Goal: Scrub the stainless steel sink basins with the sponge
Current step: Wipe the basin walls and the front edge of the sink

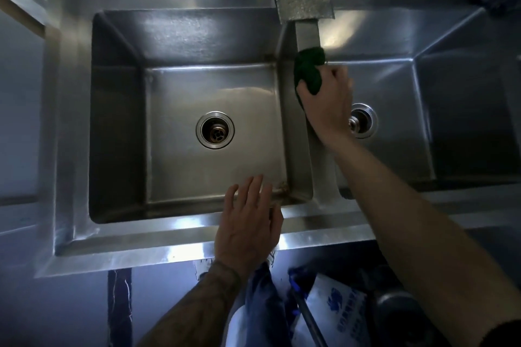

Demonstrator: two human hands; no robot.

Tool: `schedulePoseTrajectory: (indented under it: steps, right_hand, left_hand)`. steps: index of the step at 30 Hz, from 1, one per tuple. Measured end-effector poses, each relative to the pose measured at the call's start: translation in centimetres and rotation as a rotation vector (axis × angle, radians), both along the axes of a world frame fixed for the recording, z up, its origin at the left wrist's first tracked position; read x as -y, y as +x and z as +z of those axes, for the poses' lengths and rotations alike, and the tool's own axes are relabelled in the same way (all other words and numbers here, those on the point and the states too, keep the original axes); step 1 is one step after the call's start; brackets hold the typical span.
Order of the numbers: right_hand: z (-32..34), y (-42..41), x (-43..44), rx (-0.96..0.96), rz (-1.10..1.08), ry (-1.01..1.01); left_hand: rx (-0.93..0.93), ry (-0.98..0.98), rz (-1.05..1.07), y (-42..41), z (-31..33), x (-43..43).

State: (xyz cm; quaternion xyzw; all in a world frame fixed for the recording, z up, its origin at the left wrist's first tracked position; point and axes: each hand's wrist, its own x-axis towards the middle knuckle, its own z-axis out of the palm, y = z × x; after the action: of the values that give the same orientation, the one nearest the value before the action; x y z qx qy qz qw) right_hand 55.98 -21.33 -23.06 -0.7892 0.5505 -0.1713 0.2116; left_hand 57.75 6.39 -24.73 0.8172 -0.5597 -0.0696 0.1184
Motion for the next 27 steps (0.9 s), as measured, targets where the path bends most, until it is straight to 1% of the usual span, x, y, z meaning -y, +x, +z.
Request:
schedulePoseTrajectory:
  steps: [6, 10, 12, 14, 15, 16, 17, 19, 20, 21, 25, 27]
  right_hand:
    - [0.8, -9.4, -10.0, -0.083, 0.092, -0.012]
    - [1.0, -15.4, -16.2, -0.204, 0.077, -0.042]
    - [0.7, -16.2, -18.3, -0.226, -0.005, -0.078]
    - [0.4, -14.6, -20.1, -0.203, -0.119, -0.094]
    - [0.3, -13.0, -21.1, -0.191, -0.139, -0.087]
    - [0.3, -11.4, -22.1, -0.183, -0.107, -0.077]
    - [0.3, -10.0, -23.2, -0.176, -0.026, -0.067]
    - [0.3, -8.8, -24.2, -0.158, 0.176, -0.052]
    - [0.4, -8.9, -24.1, -0.145, 0.219, -0.052]
    - [0.6, -9.3, -23.8, -0.134, 0.199, -0.056]
    - [0.9, -10.6, -23.5, -0.139, -0.144, -0.067]
    - [0.8, -8.7, -25.4, -0.152, -0.187, -0.049]
  left_hand:
    - [-0.003, -0.003, -0.005, 0.0, 0.2, 0.0]
    - [-0.025, -0.009, -0.006, 0.2, 0.2, 0.0]
    - [-0.049, -0.016, 0.001, 0.3, 0.5, -0.1]
    - [-0.116, -0.053, 0.006, 0.6, 0.9, -0.3]
    - [-0.16, -0.086, 0.014, 0.8, 1.1, -0.5]
    - [-0.2, -0.122, 0.029, 1.2, 1.3, -0.7]
    - [-0.226, -0.148, 0.048, 1.7, 1.5, -1.1]
    - [-0.234, -0.165, 0.089, 2.9, 2.0, -2.1]
    - [-0.23, -0.165, 0.107, 3.8, 2.1, -2.9]
    - [-0.224, -0.162, 0.12, 4.8, 2.3, -3.9]
    - [-0.217, -0.164, 0.162, 8.8, 2.4, -7.9]
    - [-0.22, -0.17, 0.182, 10.3, 2.5, -9.7]
